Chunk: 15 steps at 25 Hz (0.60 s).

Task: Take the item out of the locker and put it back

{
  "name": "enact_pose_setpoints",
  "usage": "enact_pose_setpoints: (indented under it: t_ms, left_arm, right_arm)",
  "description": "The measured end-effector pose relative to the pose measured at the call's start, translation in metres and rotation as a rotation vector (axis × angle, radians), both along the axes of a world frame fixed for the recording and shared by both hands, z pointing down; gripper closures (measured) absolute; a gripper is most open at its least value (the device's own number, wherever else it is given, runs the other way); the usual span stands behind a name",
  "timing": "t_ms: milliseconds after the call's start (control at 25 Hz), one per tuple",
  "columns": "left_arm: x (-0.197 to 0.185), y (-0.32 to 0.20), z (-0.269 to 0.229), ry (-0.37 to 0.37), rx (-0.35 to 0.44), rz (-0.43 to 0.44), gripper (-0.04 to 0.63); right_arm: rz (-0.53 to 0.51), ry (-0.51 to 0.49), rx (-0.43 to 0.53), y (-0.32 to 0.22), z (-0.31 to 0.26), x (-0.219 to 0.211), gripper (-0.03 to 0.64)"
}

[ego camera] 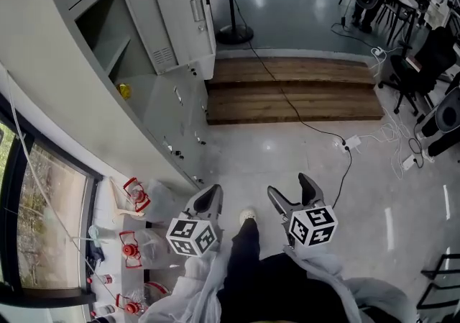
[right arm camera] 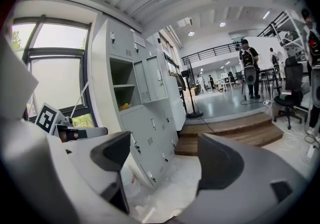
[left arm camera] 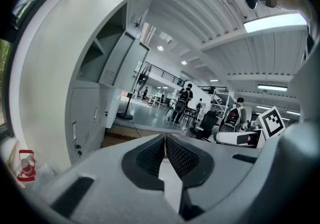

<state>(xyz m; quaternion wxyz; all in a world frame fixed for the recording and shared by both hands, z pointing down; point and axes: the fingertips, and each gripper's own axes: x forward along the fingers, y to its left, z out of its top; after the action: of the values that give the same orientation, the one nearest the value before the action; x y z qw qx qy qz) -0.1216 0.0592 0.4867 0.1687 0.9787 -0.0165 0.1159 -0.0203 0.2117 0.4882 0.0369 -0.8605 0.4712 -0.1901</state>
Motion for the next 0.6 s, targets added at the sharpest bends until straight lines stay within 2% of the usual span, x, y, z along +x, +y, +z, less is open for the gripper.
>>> enact_pose_setpoints:
  t_ms: [600]
  left_arm:
    - [0.1, -0.093, -0.011, -0.003, 0.005, -0.019, 0.581]
  right_arm:
    - [-0.031, -0.026, -0.007, -0.093, -0.004, 0.096, 0.213]
